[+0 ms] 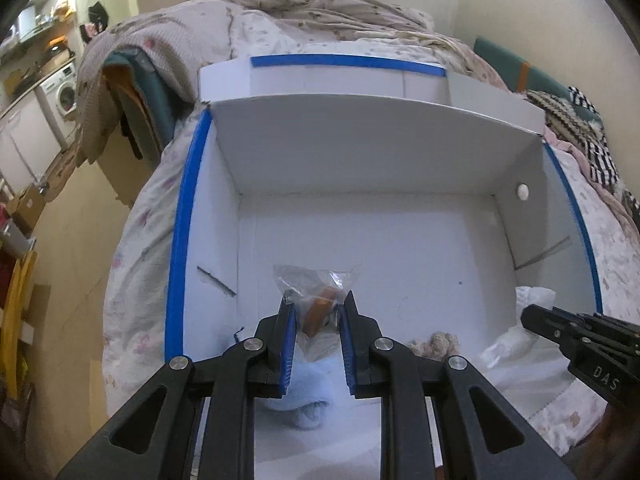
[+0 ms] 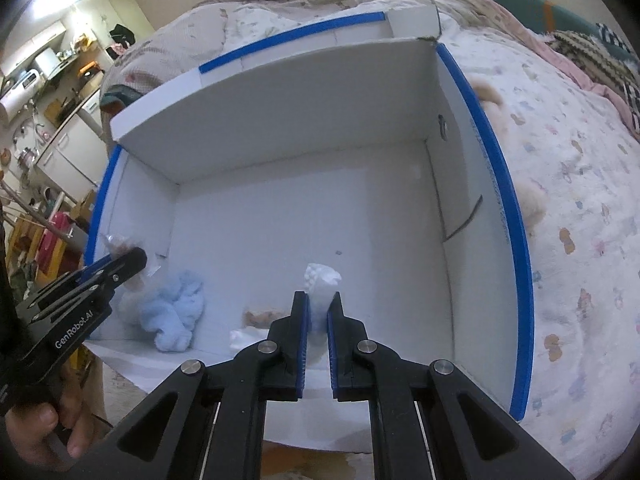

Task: Organize soft objects
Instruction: 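Carry the bag with the left tool while the right tool carries the sock over the box, then open the left tool to drop the bag while the right tool drops the sock into the box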

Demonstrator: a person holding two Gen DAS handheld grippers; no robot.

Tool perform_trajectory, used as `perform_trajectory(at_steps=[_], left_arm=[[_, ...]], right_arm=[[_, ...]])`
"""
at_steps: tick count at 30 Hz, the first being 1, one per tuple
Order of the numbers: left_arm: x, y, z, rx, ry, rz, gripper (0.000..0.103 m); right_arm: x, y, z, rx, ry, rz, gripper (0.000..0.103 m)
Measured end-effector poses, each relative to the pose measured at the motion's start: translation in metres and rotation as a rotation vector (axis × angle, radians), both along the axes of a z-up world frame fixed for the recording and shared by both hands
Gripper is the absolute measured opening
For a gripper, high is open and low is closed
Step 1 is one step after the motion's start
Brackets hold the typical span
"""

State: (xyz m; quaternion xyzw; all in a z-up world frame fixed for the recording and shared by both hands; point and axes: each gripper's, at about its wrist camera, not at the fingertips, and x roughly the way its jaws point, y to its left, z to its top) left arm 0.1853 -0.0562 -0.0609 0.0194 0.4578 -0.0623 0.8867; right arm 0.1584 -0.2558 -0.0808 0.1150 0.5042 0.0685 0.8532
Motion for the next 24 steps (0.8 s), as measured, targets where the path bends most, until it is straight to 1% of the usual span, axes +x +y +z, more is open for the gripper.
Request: perform_trajectory(at_steps=[4,7,10,12,14,15,17,18,19,20,21,22,23,24], left_arm=[[0.003,0.005,-0.003,0.004,0.002,0.045,0.018],[0.005,0.005,-0.004,-0.008,0.011,0.041,0.019],[0.004,0.003,-0.006,-0.001,0.012,0.035,0.021],[0.003,0.002,-0.008,-0.003,0.019,0.028,0.023],[0.002,0.002,-0.008,0.003,0.021,0.026,0.030],[0.002,0.002,-0.008,0.008,0.020,0.027,0.032],[0.002,0.003,-0.007,0.012,0.011,0.037,0.046],[0.001,0.003,-0.005,0.010,0.004,0.042,0.048],[0.000,0.004,-0.004,0.009,-0.002,0.045,0.051],[0.000,0.004,-0.002,0.010,-0.011,0.049,0.053],[-0.001,0.005,0.000,0.011,-0.019,0.052,0.053],[-0.001,0.005,0.001,0.012,-0.024,0.053,0.058],[-0.001,0.005,0.002,0.012,-0.027,0.053,0.063],[-0.001,0.005,0.003,0.010,-0.027,0.051,0.064]], right_arm=[[0.001,-0.003,-0.001,-0.005,0.003,-0.010,0.010],[0.001,-0.002,-0.001,-0.009,0.004,-0.011,0.010],[0.001,-0.002,-0.001,-0.002,0.011,-0.014,0.011],[0.001,-0.002,0.001,0.005,0.004,-0.014,0.013],[0.000,-0.002,0.003,0.007,-0.007,-0.011,0.023],[0.000,-0.002,0.004,0.013,-0.013,-0.009,0.025],[0.000,-0.002,0.006,0.020,-0.023,-0.007,0.035],[0.000,-0.002,0.007,0.023,-0.028,-0.006,0.041],[-0.001,-0.002,0.008,0.028,-0.034,-0.007,0.059],[-0.001,-0.002,0.010,0.034,-0.046,-0.009,0.071],[-0.002,-0.002,0.012,0.039,-0.056,-0.010,0.072],[-0.002,-0.002,0.014,0.044,-0.064,-0.009,0.072],[-0.002,-0.002,0.015,0.048,-0.065,-0.007,0.074],[-0.002,-0.003,0.015,0.053,-0.065,-0.010,0.077]])
